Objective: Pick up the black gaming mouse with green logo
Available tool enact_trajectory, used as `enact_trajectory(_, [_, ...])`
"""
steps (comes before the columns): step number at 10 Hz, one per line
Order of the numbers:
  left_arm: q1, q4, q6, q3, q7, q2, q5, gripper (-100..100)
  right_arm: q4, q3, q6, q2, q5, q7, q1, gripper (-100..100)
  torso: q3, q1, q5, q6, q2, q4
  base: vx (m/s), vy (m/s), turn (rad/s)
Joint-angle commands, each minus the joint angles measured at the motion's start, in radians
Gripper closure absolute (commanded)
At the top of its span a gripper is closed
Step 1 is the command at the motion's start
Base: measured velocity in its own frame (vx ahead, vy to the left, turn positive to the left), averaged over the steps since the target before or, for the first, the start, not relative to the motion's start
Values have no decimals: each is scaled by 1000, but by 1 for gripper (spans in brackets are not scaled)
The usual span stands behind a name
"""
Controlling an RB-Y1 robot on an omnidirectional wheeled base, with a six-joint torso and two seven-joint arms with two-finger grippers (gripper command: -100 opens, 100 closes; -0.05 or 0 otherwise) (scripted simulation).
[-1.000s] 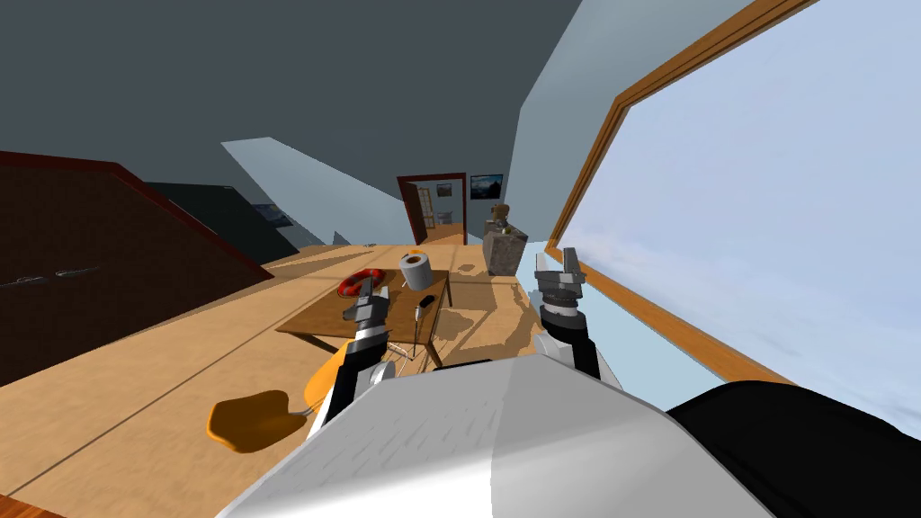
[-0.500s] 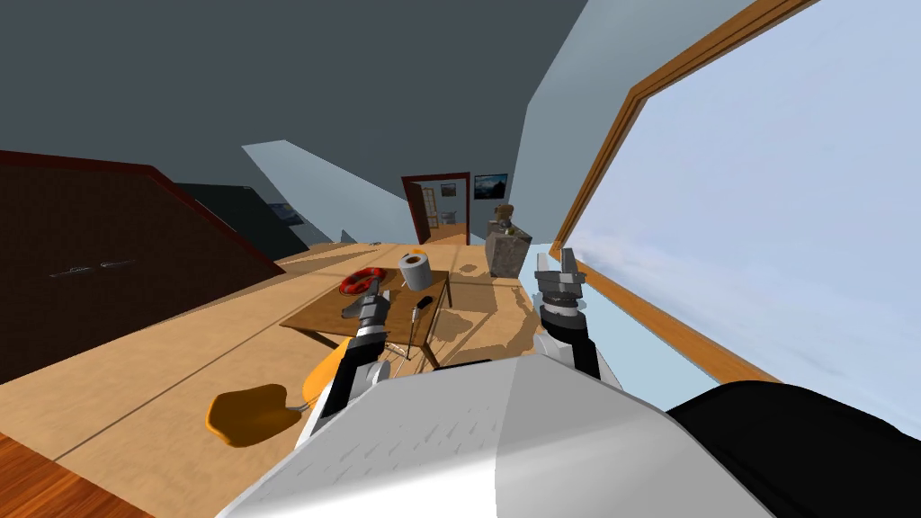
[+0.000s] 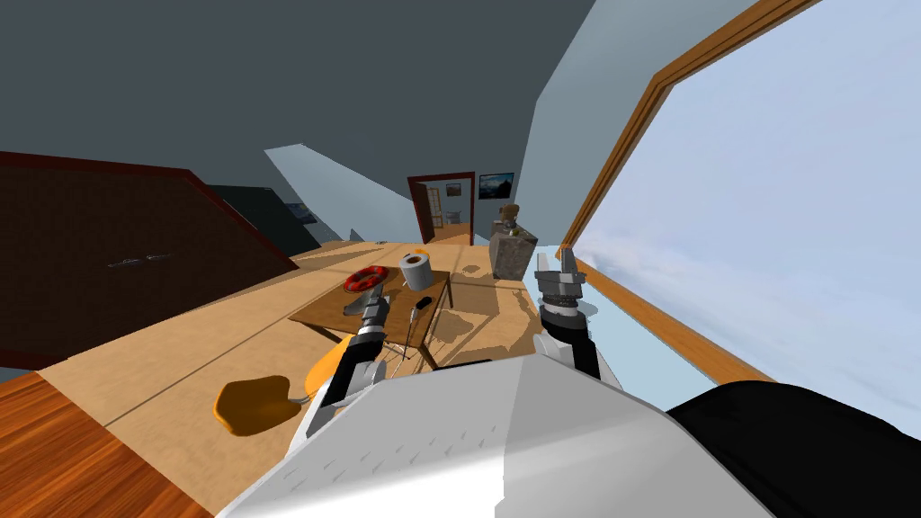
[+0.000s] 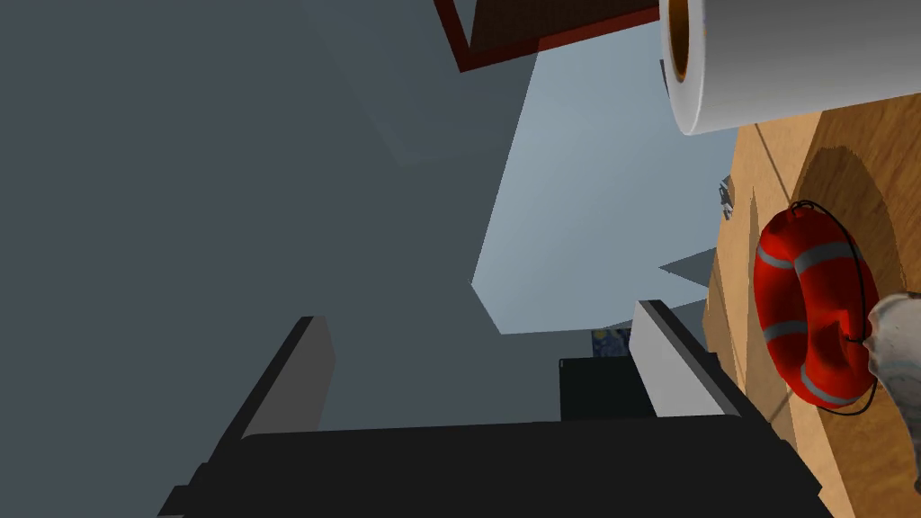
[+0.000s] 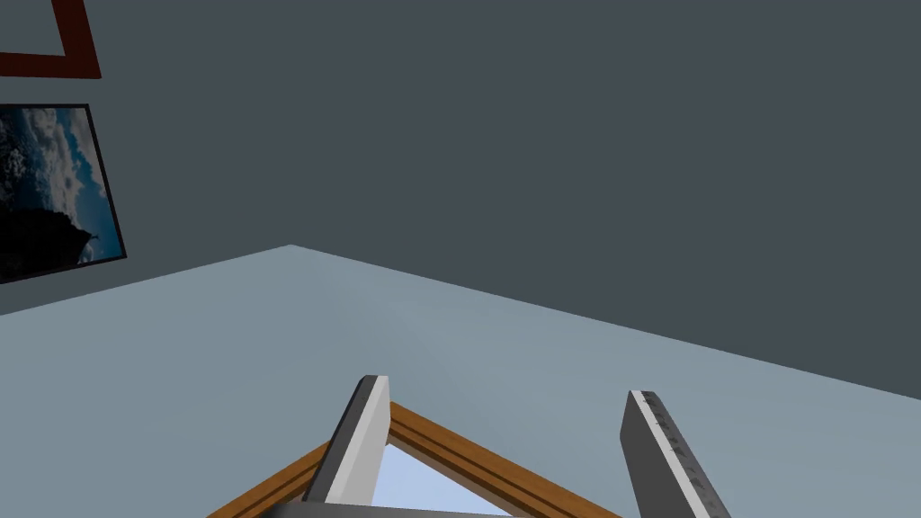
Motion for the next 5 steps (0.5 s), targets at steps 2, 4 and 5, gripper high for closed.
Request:
enact_trajectory(2, [-20,23,67,13,-12,10,-1,-100,0,0,0,0,0,0,0,0,0,-1,0,0,0,0,33,-61,49])
enact_trajectory(4, [-31,44,114,27,-18,23,1,-100,0,0,0,0,0,0,0,0,0,0,0,0,0,0,32,-46,69])
enact_trajectory(5, [-43,65,148,41,-25,36,3,-100,0,0,0,0,0,0,0,0,0,0,0,0,0,0,53,-68,69])
